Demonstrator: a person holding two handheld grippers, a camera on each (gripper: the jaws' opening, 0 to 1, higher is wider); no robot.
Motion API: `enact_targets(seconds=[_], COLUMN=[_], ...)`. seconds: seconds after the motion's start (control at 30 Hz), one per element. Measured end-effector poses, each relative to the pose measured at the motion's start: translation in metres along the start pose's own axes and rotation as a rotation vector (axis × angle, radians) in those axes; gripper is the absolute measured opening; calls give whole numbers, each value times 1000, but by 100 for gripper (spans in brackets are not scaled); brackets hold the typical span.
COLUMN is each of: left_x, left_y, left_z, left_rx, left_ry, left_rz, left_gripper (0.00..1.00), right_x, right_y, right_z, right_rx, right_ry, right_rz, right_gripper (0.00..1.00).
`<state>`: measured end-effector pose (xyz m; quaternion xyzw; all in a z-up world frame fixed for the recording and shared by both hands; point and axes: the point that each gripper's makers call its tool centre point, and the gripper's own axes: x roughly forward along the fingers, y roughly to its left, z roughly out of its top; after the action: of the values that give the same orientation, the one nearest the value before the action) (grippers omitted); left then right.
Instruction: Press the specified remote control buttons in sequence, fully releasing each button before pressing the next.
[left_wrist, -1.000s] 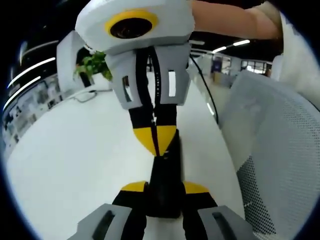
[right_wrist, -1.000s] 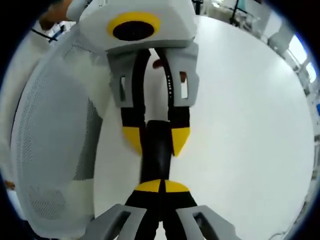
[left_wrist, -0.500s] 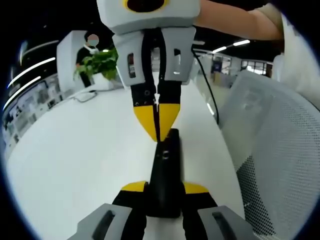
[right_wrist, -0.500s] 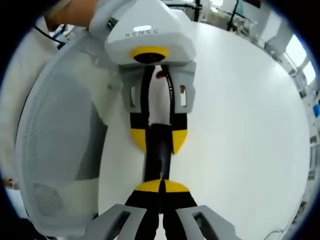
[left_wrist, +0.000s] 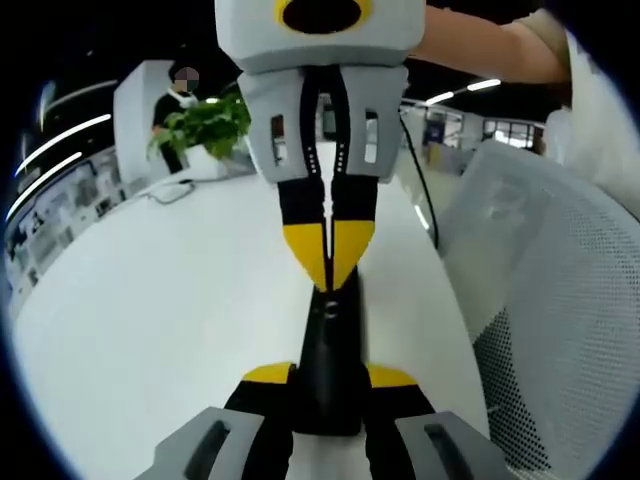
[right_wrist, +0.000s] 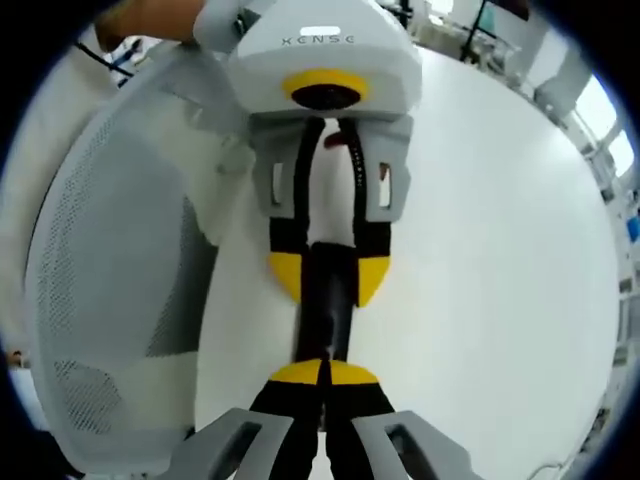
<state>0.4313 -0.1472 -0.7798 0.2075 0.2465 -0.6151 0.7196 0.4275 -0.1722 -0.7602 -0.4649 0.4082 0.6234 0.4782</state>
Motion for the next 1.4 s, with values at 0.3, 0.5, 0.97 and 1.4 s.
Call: enact_targets(seconds=[0.3, 0.5, 0.97, 1.4], left_x=[0, 0, 0, -1], left_y=[-1, 0, 0, -2], left_z=[0, 0, -1, 0], left_rx=[-2, -3, -6, -5], left_ry=[1, 3, 3, 4], left_rz=[1, 2, 4, 6], left_gripper=[25, 25, 25, 25], right_x=[8, 12, 15, 16], right_y=[1, 0, 0, 0], right_z=[-3, -4, -6, -7], right_rx=[-7, -12, -32, -55], right_ry=[13, 19, 35, 49], right_rz=[12, 16, 14, -7], right_gripper=[0, 0, 0, 0])
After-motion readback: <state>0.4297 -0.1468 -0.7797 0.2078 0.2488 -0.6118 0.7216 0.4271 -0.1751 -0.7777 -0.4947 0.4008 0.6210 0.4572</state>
